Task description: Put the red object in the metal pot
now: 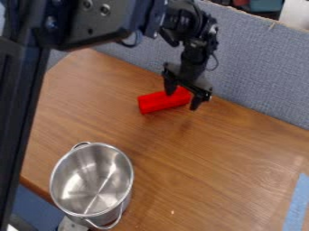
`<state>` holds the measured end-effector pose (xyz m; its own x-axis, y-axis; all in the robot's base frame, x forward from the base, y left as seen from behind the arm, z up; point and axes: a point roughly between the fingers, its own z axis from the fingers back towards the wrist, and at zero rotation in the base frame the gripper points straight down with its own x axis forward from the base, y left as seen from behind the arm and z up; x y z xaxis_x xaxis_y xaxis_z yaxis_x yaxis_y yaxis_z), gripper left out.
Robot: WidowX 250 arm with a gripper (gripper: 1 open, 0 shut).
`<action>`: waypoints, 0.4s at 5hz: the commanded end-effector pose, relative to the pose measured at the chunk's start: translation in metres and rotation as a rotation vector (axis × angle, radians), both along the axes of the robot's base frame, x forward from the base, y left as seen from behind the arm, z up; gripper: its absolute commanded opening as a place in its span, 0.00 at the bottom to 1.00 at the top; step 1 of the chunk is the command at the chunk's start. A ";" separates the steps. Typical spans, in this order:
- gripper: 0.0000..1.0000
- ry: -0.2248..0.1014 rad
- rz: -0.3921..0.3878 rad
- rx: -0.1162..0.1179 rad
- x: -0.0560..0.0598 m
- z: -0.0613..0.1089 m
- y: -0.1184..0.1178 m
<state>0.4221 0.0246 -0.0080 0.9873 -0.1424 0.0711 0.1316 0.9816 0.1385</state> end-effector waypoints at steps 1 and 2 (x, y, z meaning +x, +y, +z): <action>1.00 -0.059 -0.193 0.001 0.019 0.026 0.010; 1.00 -0.036 -0.139 -0.005 0.023 0.001 0.017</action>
